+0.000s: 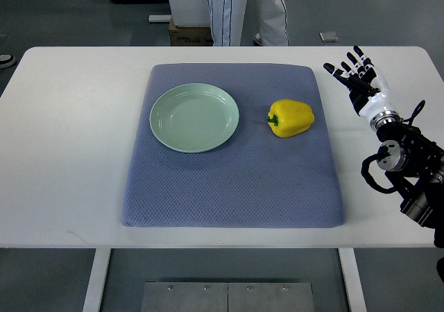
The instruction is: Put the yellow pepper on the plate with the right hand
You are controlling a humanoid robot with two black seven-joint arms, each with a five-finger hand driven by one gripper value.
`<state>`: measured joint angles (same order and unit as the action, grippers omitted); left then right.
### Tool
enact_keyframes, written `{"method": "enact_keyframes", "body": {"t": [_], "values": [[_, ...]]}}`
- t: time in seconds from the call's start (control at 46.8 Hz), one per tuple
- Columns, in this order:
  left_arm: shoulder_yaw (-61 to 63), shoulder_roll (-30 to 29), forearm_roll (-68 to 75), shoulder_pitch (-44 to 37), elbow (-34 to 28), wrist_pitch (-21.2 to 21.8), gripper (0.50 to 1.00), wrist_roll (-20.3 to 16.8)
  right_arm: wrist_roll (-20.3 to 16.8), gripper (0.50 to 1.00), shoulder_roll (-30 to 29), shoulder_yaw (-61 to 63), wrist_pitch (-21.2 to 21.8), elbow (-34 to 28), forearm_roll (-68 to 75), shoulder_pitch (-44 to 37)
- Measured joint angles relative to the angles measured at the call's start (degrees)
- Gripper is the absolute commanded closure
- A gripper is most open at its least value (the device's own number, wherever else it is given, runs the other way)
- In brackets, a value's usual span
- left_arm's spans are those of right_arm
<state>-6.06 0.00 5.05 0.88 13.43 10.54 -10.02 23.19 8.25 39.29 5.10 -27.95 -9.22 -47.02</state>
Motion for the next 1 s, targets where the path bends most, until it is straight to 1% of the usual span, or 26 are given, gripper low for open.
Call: {"method": "enact_keyframes", "body": {"t": [1.004], "values": [[0.0,0.0,0.01,0.0,0.01,0.02,0.5,0.0,0.19,0.5,-0.06,-0.54,0.09,-0.24,-0.1,0.19]]}}
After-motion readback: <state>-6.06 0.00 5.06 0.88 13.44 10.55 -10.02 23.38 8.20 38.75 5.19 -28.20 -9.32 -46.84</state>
